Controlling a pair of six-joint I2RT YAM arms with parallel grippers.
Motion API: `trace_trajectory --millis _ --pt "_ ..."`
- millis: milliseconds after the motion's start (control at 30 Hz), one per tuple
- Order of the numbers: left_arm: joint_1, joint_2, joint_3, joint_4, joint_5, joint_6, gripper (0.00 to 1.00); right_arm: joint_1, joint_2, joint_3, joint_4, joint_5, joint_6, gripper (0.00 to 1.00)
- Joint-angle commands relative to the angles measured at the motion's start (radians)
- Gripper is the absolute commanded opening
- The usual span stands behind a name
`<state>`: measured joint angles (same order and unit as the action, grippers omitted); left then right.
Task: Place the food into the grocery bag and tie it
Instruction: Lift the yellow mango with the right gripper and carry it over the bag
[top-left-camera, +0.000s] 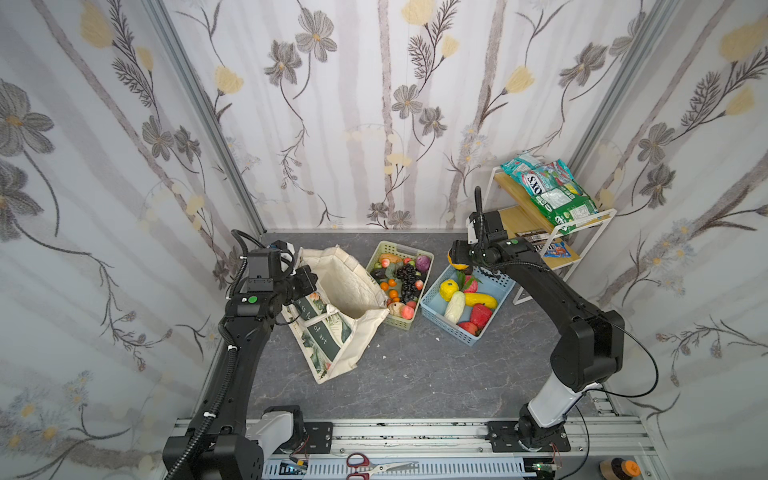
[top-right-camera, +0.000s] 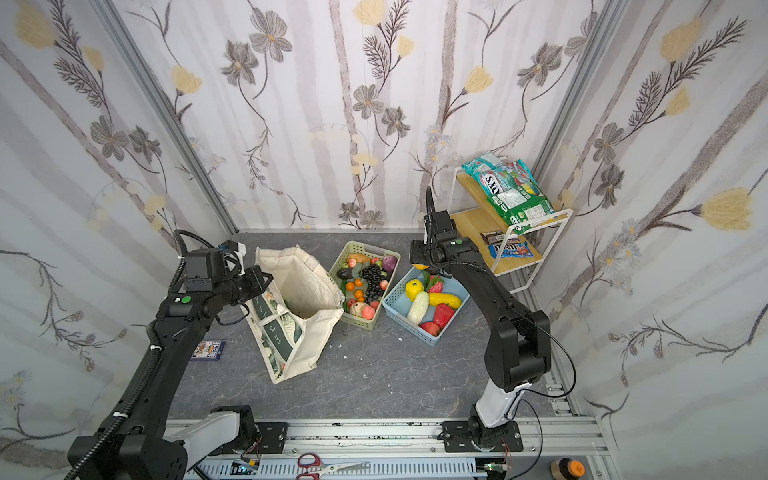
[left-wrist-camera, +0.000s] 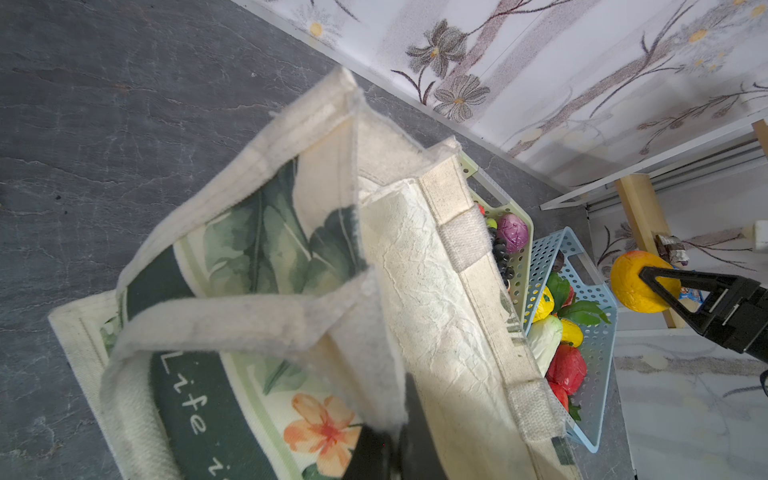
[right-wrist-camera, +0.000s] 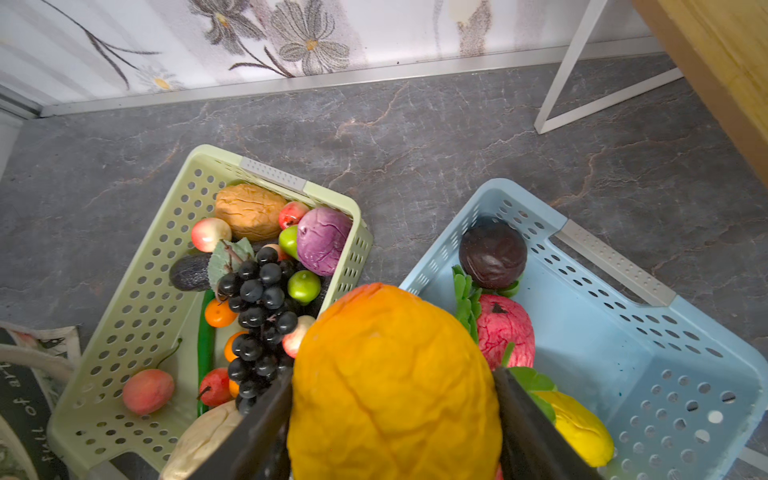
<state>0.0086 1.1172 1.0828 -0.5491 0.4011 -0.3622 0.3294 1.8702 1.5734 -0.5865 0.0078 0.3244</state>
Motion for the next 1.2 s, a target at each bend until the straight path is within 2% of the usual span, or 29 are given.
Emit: trace_trajectory --millis 0,1167 --pt "0.0 0.001 0.009 0.051 0.006 0.016 0.0 0.014 -0.008 0.021 0.013 -0.006 0.015 0.67" --pt "0.001 0.008 0.008 0.066 0.008 0.014 0.0 0.311 0.073 0.295 -0.047 -0.055 0.079 0.67"
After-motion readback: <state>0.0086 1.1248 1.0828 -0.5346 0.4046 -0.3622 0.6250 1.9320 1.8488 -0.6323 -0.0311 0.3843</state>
